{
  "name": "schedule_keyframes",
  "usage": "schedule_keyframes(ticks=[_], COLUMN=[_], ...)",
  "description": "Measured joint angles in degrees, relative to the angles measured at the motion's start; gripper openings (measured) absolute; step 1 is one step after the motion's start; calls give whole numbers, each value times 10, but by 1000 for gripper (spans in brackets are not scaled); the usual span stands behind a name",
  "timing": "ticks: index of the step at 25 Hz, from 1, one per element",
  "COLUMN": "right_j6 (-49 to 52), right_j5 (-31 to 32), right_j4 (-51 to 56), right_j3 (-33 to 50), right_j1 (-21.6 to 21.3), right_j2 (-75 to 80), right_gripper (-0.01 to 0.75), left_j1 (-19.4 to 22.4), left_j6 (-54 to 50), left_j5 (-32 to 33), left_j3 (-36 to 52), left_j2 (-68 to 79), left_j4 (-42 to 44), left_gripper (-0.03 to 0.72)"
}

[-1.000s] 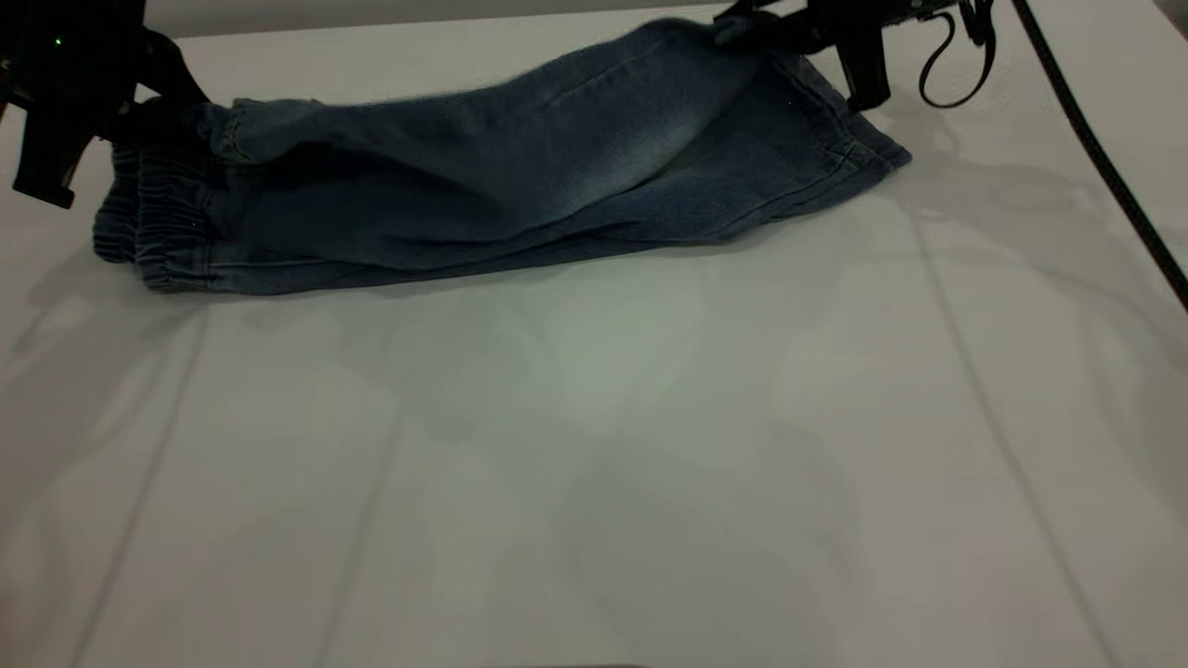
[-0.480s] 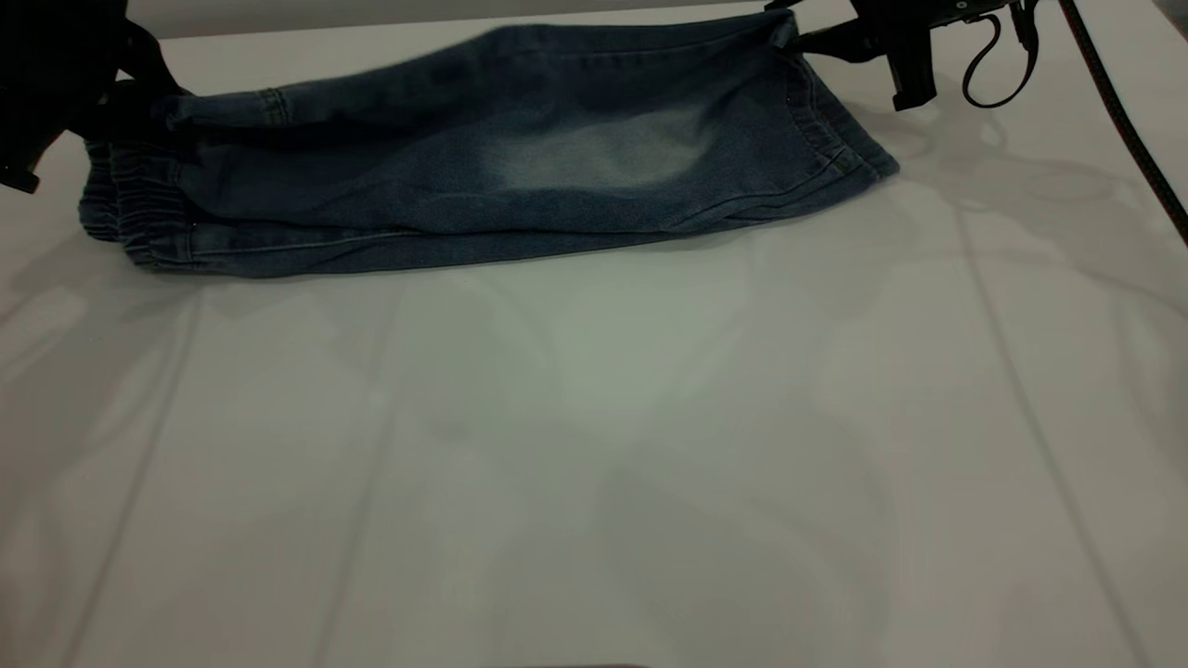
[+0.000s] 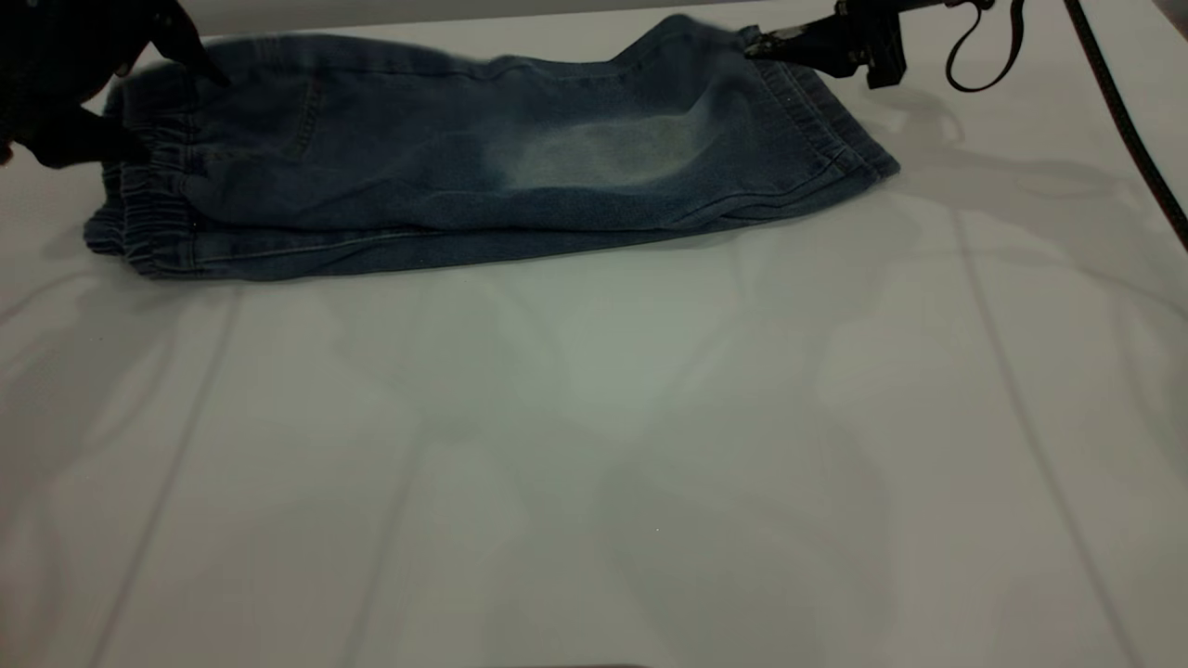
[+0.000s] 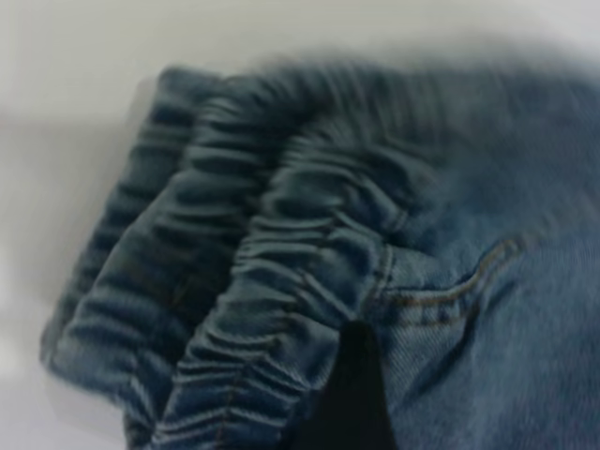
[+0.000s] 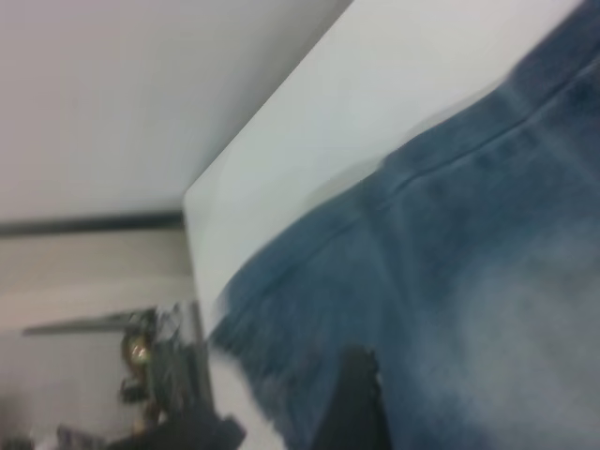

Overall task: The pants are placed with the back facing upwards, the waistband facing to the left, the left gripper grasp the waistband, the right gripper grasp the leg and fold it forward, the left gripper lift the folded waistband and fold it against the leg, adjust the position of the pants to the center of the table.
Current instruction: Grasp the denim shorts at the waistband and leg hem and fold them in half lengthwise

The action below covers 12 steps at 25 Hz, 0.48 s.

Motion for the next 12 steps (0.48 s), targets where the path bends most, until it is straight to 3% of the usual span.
schedule_keyframes(ticks=[4,7,12], right_j6=[-8,-9,-9], right_j5=[28,47,71], right_j4=[-7,-17,-37], right_j3=[0,0,0], right_j1=[0,-1,-2], right_j2=[0,0,0], right_gripper=[538,539,539], left_j1=[0,13,91], left_j6=[61,74,75], left_j5=[12,58,152], left_j3=[0,0,0], left_j2=[-24,-29,-29], left_j4=[0,0,13], left_gripper=[589,589,589])
